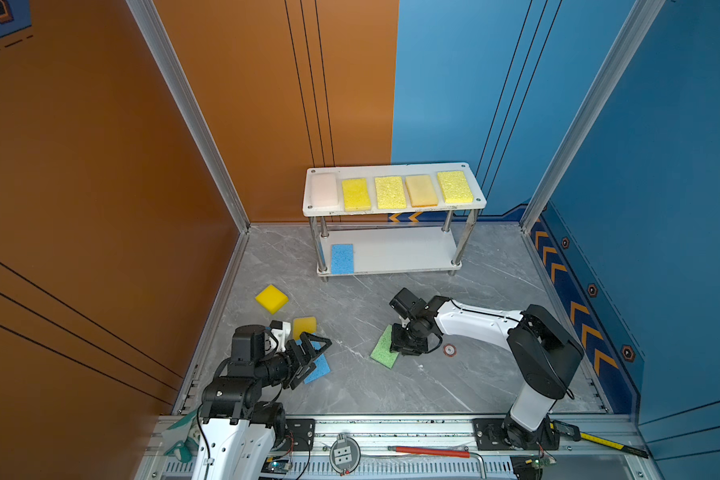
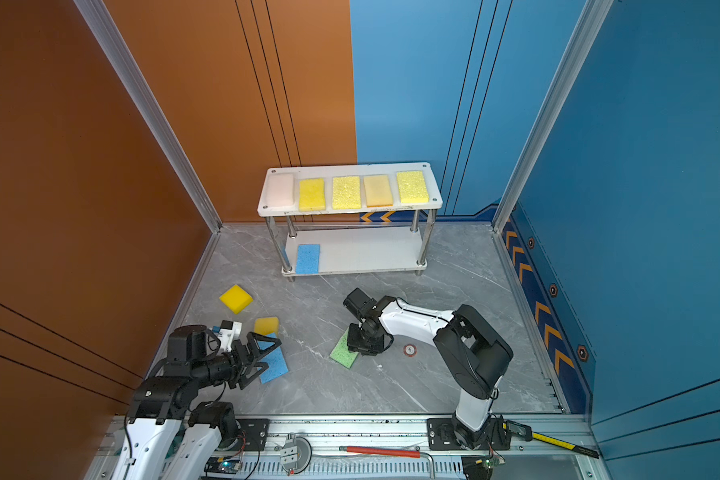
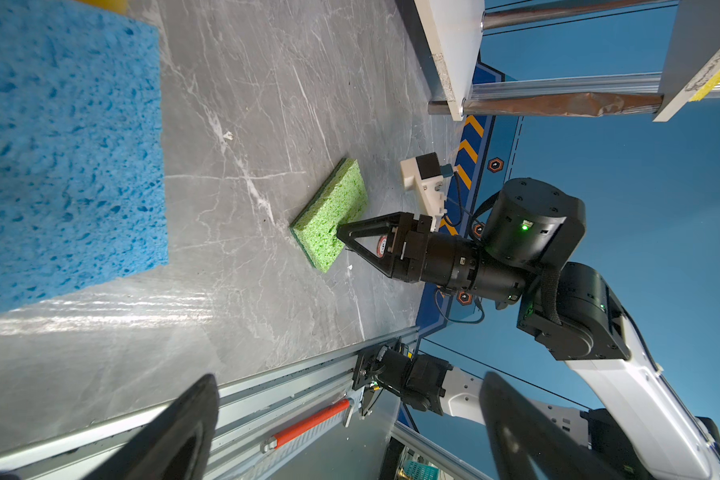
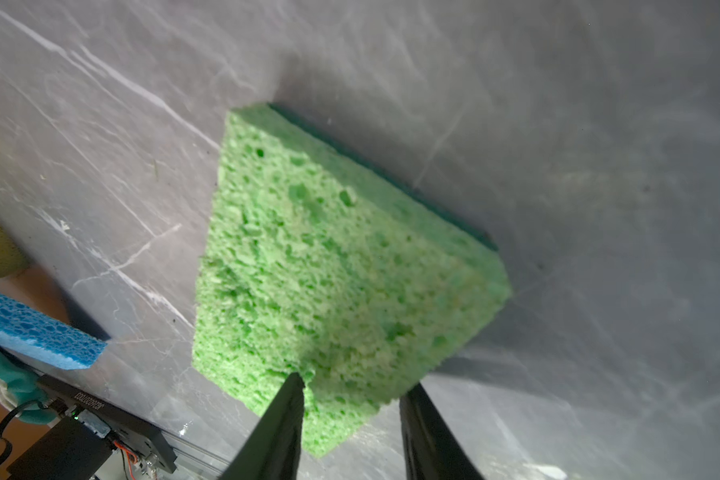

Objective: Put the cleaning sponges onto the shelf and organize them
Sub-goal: 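Close the right gripper on the green sponge edge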

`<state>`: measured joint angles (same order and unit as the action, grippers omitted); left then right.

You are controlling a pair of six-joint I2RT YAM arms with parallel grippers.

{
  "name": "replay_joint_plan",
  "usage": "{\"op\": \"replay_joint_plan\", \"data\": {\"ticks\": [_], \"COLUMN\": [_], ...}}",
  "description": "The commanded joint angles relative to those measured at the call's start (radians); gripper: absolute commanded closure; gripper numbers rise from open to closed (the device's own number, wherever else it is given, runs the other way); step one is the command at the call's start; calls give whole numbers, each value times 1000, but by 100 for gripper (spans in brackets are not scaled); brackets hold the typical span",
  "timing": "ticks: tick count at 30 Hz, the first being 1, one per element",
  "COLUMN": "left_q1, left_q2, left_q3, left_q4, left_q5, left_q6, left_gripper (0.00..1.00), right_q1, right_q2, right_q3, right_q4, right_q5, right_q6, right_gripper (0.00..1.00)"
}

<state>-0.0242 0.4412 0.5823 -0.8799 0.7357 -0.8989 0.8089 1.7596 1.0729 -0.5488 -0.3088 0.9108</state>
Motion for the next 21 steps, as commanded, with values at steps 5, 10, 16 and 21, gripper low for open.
{"op": "replay_joint_plan", "data": {"ticks": [5,10,16,21], "left_q1": [13,15,18,17], "left_q2": [-21,-29,-30,-19], "left_q3": [23,21,23,31], "left_q4": [-9,-9,-9,-7], "left_q5": [15,10,8,16], "left_q6": [-4,-9,-9,2], "left_gripper": [2,2,2,2], "right_q1": [3,-6,-21,-46], "right_q2": [23,9,-44,-95], "right_q3": [6,2,21,62], "right_q4": [9,7,-17,-64], "right_q5": [37,30,7,-30], "right_q6": [11,0,-38,-96], "right_gripper": [84,97,98,99]}}
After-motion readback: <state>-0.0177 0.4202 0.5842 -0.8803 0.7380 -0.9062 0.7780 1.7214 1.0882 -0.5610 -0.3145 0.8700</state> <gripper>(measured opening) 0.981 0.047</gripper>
